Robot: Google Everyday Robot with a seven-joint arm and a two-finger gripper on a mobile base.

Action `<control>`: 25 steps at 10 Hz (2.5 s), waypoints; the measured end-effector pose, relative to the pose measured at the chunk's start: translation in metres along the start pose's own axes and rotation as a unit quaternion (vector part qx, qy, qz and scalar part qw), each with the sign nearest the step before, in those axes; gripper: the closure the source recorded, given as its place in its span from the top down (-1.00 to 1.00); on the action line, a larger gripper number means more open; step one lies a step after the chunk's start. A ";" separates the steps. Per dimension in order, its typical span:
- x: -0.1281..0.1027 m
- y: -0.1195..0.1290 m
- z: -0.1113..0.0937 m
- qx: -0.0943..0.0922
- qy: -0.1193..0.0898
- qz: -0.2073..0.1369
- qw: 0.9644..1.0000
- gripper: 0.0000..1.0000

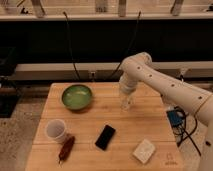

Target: Knock the bottle over

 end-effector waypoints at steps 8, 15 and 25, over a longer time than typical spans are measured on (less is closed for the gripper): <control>0.001 0.002 0.006 -0.009 -0.019 -0.009 1.000 -0.99; 0.000 -0.001 0.009 -0.015 -0.033 -0.016 0.999 -0.99; 0.012 -0.006 0.010 -0.019 -0.048 -0.021 0.998 -0.99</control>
